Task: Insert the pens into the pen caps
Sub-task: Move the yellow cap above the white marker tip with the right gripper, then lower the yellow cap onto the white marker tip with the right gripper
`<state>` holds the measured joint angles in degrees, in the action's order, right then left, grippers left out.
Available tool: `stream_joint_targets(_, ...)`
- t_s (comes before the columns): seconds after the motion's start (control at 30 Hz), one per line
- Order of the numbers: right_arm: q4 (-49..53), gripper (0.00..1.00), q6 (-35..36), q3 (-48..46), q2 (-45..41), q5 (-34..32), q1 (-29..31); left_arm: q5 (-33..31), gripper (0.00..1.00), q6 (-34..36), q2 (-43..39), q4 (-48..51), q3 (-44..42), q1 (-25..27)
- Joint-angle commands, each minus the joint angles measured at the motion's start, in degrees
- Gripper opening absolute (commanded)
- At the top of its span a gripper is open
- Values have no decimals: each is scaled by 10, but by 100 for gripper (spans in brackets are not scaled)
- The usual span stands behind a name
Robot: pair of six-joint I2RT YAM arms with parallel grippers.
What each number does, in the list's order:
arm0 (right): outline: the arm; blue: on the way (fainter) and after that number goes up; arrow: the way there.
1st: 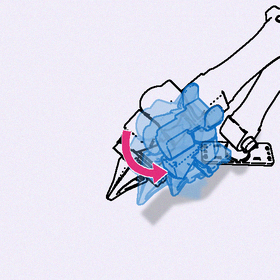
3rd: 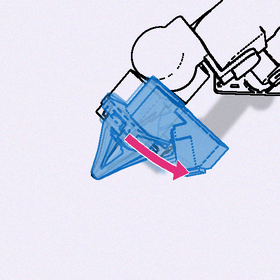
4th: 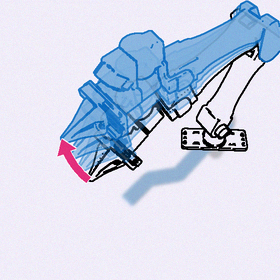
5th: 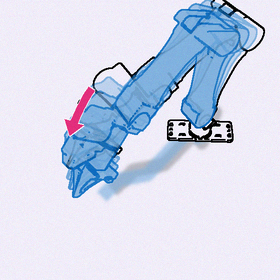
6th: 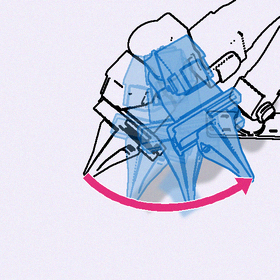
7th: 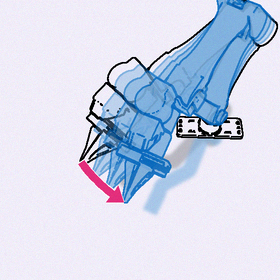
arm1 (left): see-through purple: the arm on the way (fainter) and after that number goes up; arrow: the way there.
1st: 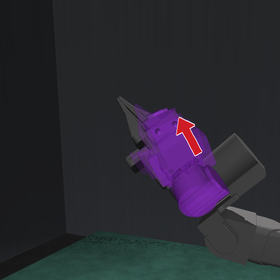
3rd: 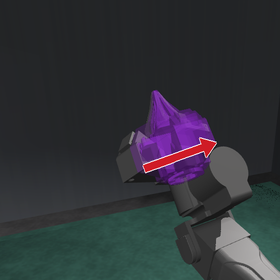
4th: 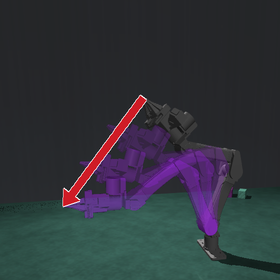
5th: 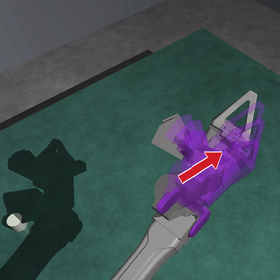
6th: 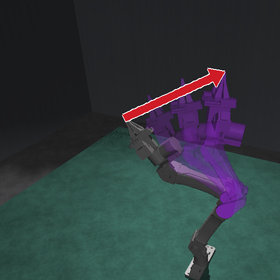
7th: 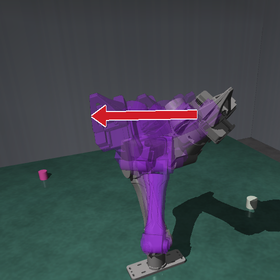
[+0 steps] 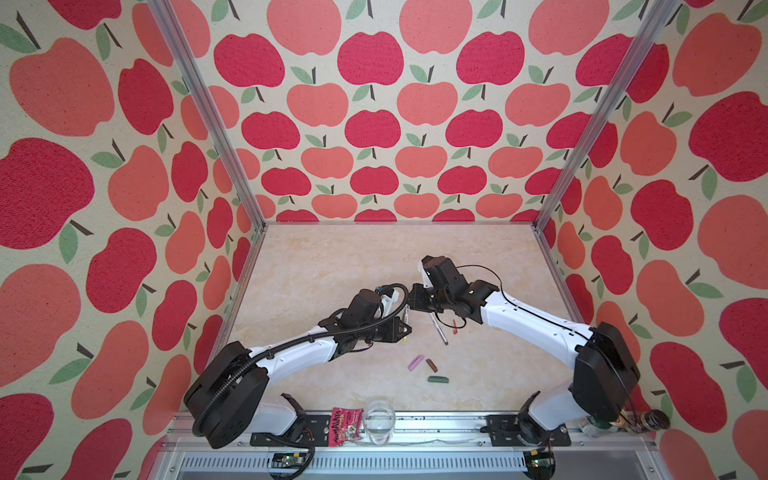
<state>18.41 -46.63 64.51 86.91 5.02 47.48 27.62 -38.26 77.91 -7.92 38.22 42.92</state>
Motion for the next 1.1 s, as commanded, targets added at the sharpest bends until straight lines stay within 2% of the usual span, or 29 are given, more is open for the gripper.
stream_joint_targets(0.0,6,7,-2,-17,-21,-1,2,-15,0,3,-20,-54,-2,-1)
stream_joint_targets(0.27,-7,12,3,-28,-41,10,8,-15,0,11,-27,-97,-9,-3)
stream_joint_targets(0.7,5,51,75,-28,-150,42,-27,85,0,125,-39,-53,10,-15)
stream_joint_targets(0.83,20,54,89,-29,-175,68,-51,106,0,161,-64,-33,15,-21)
stream_joint_targets(0.97,54,55,111,-10,-178,86,-69,98,0,217,-96,18,25,-21)
stream_joint_targets(1.07,54,55,138,6,-167,131,-72,109,0,250,-113,41,28,-22)
